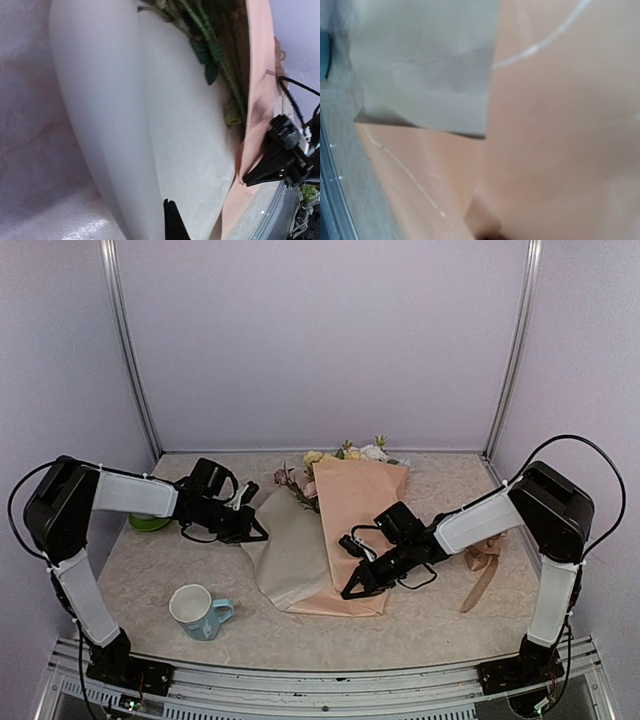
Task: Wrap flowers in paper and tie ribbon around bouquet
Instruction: Pick up the two-thirds-folded wrapping paper from the center of the board, then fold the 2/3-folded wrapping paper at the center of the board, then press the fold line on the folded bouquet.
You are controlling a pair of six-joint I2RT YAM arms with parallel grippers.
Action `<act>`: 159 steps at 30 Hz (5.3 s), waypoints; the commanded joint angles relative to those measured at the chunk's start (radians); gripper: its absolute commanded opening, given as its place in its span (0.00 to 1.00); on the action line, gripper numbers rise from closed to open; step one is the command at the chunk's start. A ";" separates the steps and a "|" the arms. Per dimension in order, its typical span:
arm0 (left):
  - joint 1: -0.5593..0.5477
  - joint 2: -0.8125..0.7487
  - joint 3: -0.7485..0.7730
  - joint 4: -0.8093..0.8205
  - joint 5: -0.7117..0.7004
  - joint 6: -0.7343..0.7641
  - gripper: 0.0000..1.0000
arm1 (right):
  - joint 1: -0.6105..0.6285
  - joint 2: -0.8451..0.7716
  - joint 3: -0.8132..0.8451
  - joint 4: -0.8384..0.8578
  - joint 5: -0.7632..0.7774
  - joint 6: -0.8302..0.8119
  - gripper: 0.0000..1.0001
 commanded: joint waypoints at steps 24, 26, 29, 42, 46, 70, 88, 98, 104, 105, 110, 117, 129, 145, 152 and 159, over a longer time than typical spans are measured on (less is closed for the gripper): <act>-0.227 0.404 0.535 0.385 0.047 -0.349 0.00 | -0.002 0.004 -0.111 0.069 0.112 0.031 0.00; -0.227 0.424 0.536 0.400 0.036 -0.357 0.00 | -0.001 -0.005 -0.115 0.090 0.101 0.034 0.00; -0.238 0.478 0.566 0.373 0.024 -0.350 0.00 | -0.001 -0.028 -0.125 0.125 0.079 0.046 0.00; -0.274 0.557 0.623 0.216 -0.081 -0.234 0.00 | -0.035 -0.303 -0.133 0.029 0.095 0.010 0.12; -0.274 0.557 0.625 0.208 -0.090 -0.223 0.00 | -0.103 -0.369 -0.160 -0.057 0.114 -0.021 0.13; -0.369 0.450 0.758 0.072 -0.208 -0.081 0.00 | -0.256 -0.139 -0.086 -0.034 0.286 -0.045 0.16; -0.421 0.680 0.993 0.019 -0.172 -0.114 0.00 | -0.202 -0.194 -0.086 0.034 0.238 -0.005 0.16; -0.416 0.715 0.992 0.025 -0.207 -0.116 0.00 | -0.227 -0.373 -0.090 -0.156 0.493 0.037 0.26; -0.413 0.712 0.991 0.022 -0.215 -0.105 0.00 | -0.239 -0.511 -0.041 -0.278 0.656 -0.081 0.35; -0.412 0.710 0.991 0.022 -0.217 -0.105 0.00 | -0.238 -0.529 -0.039 -0.271 0.635 -0.111 0.40; -0.409 0.708 0.989 0.020 -0.219 -0.102 0.00 | -0.209 -0.554 -0.056 -0.151 0.381 -0.211 0.67; -0.404 0.703 0.982 0.017 -0.226 -0.098 0.00 | -0.168 -0.406 0.000 -0.202 0.423 -0.236 0.70; -0.396 0.630 0.917 0.069 -0.254 -0.080 0.35 | -0.189 -0.307 0.004 -0.210 0.507 -0.171 0.00; -0.556 0.145 0.530 0.167 -0.549 0.432 0.99 | -0.282 -0.293 -0.113 -0.039 0.333 -0.071 0.00; -0.672 0.304 0.622 -0.128 -0.806 0.507 0.99 | -0.307 -0.267 -0.127 0.010 0.254 -0.051 0.00; -0.702 0.375 0.611 -0.184 -0.952 0.510 0.99 | -0.331 -0.261 -0.157 0.084 0.184 -0.044 0.00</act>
